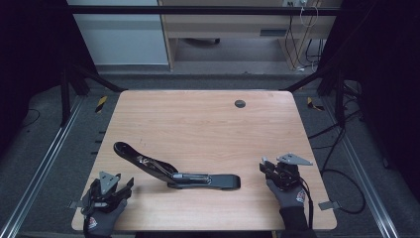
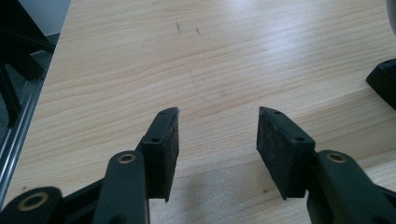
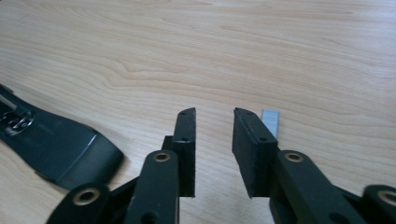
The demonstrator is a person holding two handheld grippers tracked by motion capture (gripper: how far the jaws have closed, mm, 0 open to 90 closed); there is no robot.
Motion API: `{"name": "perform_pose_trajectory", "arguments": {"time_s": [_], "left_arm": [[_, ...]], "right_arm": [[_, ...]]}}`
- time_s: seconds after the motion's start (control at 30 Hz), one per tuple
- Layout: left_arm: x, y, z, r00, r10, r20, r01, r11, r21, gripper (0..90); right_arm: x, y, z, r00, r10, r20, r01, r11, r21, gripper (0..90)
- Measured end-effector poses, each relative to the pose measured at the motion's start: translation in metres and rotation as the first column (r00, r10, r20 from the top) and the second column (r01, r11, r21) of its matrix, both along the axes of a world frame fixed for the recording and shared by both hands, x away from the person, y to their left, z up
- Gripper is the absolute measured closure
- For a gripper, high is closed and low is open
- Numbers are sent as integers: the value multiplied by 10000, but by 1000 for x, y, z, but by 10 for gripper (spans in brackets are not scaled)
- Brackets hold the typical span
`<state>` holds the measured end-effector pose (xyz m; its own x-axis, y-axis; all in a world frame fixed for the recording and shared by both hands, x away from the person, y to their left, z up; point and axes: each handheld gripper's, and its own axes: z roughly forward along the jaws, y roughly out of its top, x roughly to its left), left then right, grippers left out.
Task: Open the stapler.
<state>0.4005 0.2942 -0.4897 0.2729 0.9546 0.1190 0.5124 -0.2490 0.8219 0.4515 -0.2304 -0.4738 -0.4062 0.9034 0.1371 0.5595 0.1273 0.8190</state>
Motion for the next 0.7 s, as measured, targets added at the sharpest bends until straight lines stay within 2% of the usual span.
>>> {"name": "perform_pose_trajectory", "arguments": {"time_s": [0.13, 0.27, 0.47, 0.5, 0.6, 0.67, 0.7], "left_arm": [[0, 1, -1, 10000, -30, -20, 30, 10000, -48, 470], [1, 3, -2, 10000, 12, -27, -12, 10000, -77, 466], [1, 3, -3, 10000, -15, -71, 15, 10000, -73, 460], [1, 3, -3, 10000, -27, -75, 26, 10000, -74, 459], [1, 3, -3, 9999, -57, -116, 56, 10000, -57, 457], [1, 3, -3, 9999, -65, -116, 65, 10000, -32, 457], [1, 3, -3, 9999, -69, -120, 69, 10000, -31, 457]], "right_arm": [[6, -2, 3, 9999, -129, -81, 128, 9998, -139, 662], [12, -1, 7, 9999, -165, -6, 164, 9982, -568, 650], [28, 3, 7, 9996, -157, -244, 128, 9932, -1156, 649], [30, 4, 8, 9987, -193, -461, 140, 9936, -1125, 650], [37, 5, 6, 9962, -371, -793, 253, 9891, -1450, 654], [42, 4, 4, 9958, -454, -793, 311, 9845, -1726, 658], [43, 4, 4, 9940, -541, -951, 375, 9850, -1682, 660]]}}
